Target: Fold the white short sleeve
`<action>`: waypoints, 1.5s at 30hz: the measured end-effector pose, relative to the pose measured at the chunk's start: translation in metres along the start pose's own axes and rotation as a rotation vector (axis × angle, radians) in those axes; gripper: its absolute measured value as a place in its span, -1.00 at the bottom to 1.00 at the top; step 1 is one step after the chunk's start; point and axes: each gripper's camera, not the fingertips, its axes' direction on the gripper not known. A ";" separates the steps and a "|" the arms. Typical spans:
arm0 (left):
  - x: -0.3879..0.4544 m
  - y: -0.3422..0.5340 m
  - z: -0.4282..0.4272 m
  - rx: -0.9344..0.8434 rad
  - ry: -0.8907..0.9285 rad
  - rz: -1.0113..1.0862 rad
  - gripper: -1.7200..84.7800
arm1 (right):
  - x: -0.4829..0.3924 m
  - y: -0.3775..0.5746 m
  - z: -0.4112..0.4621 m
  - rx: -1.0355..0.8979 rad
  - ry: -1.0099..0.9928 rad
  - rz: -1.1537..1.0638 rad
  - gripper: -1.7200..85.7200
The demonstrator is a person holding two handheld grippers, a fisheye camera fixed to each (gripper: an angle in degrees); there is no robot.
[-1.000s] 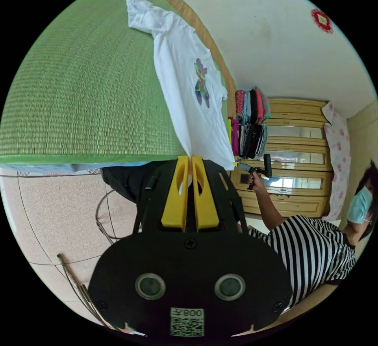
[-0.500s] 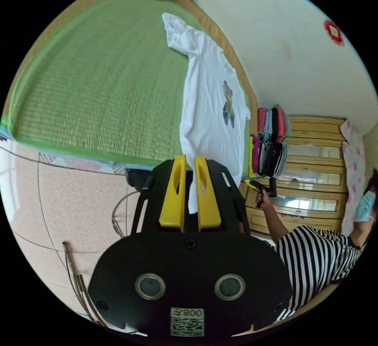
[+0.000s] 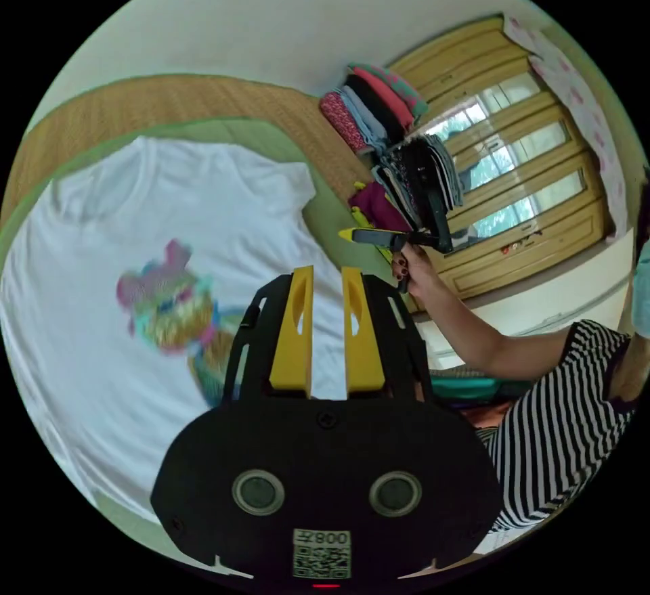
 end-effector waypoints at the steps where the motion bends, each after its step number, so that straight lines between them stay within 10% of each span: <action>1: 0.004 -0.018 0.009 -0.004 -0.010 0.020 -0.79 | -0.005 -0.014 0.006 0.018 0.030 -0.022 -0.81; 15: 0.089 -0.234 0.183 -0.200 -0.148 0.254 -0.77 | -0.037 -0.019 0.041 0.092 0.184 -0.194 -0.84; 23: 0.136 -0.269 0.244 -0.381 -0.446 0.349 -0.93 | -0.038 0.009 0.030 0.097 0.153 -0.200 -0.94; 37: 0.170 -0.293 0.225 -0.240 -0.096 0.279 -0.76 | -0.005 0.107 -0.026 0.300 0.047 -0.032 -0.95; 45: 0.207 -0.310 0.276 -0.376 -0.404 0.393 -0.78 | 0.005 0.109 -0.022 0.279 -0.010 -0.020 -0.95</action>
